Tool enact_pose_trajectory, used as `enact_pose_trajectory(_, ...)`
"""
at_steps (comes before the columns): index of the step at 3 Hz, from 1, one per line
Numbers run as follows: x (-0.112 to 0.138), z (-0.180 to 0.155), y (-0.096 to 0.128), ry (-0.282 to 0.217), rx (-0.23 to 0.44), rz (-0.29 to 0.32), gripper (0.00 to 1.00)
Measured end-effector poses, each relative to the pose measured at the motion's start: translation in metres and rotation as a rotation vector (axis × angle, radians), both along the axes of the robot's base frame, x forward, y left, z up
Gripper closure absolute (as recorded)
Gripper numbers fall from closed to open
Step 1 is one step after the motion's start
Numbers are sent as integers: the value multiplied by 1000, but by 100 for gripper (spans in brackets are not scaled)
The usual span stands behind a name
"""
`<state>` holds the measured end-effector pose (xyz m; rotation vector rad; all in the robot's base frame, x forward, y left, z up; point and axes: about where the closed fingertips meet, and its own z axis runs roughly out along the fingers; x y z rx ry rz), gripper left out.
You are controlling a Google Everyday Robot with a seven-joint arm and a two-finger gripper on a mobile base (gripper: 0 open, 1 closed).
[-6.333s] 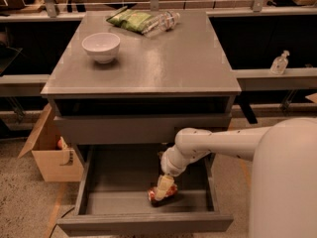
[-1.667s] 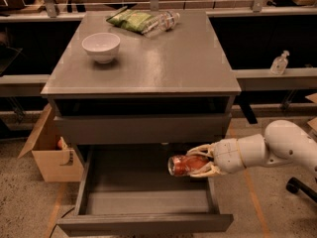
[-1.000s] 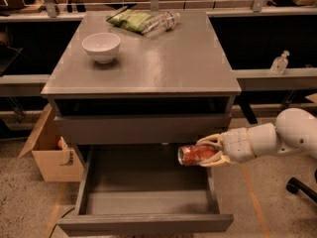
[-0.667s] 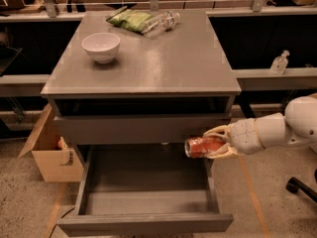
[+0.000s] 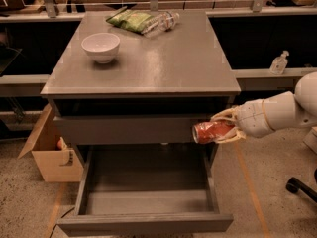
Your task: Pick coke can from middle drawer and place on counter
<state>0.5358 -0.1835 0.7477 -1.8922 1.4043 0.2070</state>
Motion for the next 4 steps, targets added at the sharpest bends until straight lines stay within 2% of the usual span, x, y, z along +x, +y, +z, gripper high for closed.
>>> enact_pose_trajectory(1, 17, 23, -3, -57, -49, 16, 100)
enact_pose_trajectory(3, 50, 68, 5, -185, -113, 79, 100)
enact_pose_trajectory(4, 61, 86, 7, -219, -132, 110, 100)
